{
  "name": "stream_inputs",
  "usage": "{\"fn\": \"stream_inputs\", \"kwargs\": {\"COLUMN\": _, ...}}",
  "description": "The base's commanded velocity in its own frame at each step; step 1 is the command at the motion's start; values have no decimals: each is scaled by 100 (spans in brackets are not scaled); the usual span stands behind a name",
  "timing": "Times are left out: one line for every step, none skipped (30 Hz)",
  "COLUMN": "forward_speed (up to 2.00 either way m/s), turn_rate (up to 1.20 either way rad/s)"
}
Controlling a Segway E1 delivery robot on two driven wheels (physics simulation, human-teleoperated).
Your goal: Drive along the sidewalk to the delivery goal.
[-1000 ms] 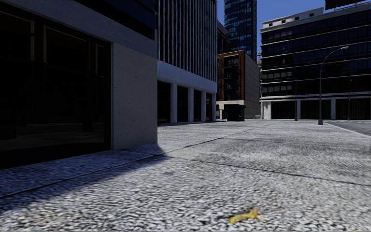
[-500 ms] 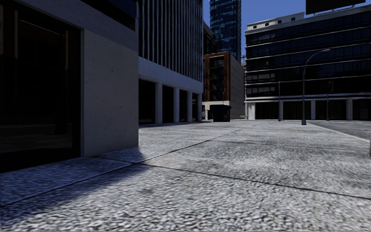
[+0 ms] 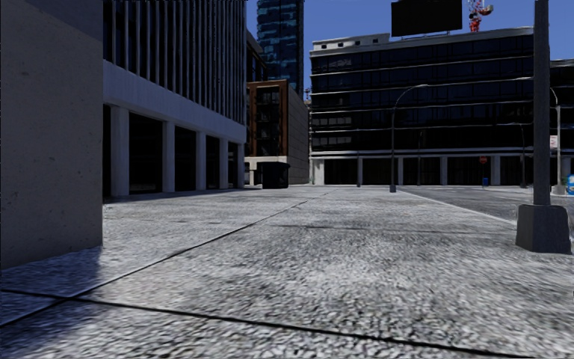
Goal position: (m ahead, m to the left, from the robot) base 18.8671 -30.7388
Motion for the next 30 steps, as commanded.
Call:
{"fn": "stream_inputs", "kwargs": {"forward_speed": 200, "turn_rate": -59}}
{"fn": "stream_inputs", "kwargs": {"forward_speed": 200, "turn_rate": -59}}
{"fn": "stream_inputs", "kwargs": {"forward_speed": 200, "turn_rate": -58}}
{"fn": "stream_inputs", "kwargs": {"forward_speed": 200, "turn_rate": -56}}
{"fn": "stream_inputs", "kwargs": {"forward_speed": 200, "turn_rate": -56}}
{"fn": "stream_inputs", "kwargs": {"forward_speed": 200, "turn_rate": -55}}
{"fn": "stream_inputs", "kwargs": {"forward_speed": 200, "turn_rate": -53}}
{"fn": "stream_inputs", "kwargs": {"forward_speed": 200, "turn_rate": -51}}
{"fn": "stream_inputs", "kwargs": {"forward_speed": 200, "turn_rate": -42}}
{"fn": "stream_inputs", "kwargs": {"forward_speed": 200, "turn_rate": -32}}
{"fn": "stream_inputs", "kwargs": {"forward_speed": 200, "turn_rate": -32}}
{"fn": "stream_inputs", "kwargs": {"forward_speed": 200, "turn_rate": 0}}
{"fn": "stream_inputs", "kwargs": {"forward_speed": 200, "turn_rate": 0}}
{"fn": "stream_inputs", "kwargs": {"forward_speed": 200, "turn_rate": 0}}
{"fn": "stream_inputs", "kwargs": {"forward_speed": 200, "turn_rate": 0}}
{"fn": "stream_inputs", "kwargs": {"forward_speed": 200, "turn_rate": 0}}
{"fn": "stream_inputs", "kwargs": {"forward_speed": 200, "turn_rate": 0}}
{"fn": "stream_inputs", "kwargs": {"forward_speed": 200, "turn_rate": 0}}
{"fn": "stream_inputs", "kwargs": {"forward_speed": 200, "turn_rate": 0}}
{"fn": "stream_inputs", "kwargs": {"forward_speed": 200, "turn_rate": 0}}
{"fn": "stream_inputs", "kwargs": {"forward_speed": 200, "turn_rate": 0}}
{"fn": "stream_inputs", "kwargs": {"forward_speed": 200, "turn_rate": 0}}
{"fn": "stream_inputs", "kwargs": {"forward_speed": 200, "turn_rate": 0}}
{"fn": "stream_inputs", "kwargs": {"forward_speed": 200, "turn_rate": 0}}
{"fn": "stream_inputs", "kwargs": {"forward_speed": 200, "turn_rate": 0}}
{"fn": "stream_inputs", "kwargs": {"forward_speed": 200, "turn_rate": 0}}
{"fn": "stream_inputs", "kwargs": {"forward_speed": 200, "turn_rate": 0}}
{"fn": "stream_inputs", "kwargs": {"forward_speed": 200, "turn_rate": 0}}
{"fn": "stream_inputs", "kwargs": {"forward_speed": 200, "turn_rate": 0}}
{"fn": "stream_inputs", "kwargs": {"forward_speed": 200, "turn_rate": 0}}
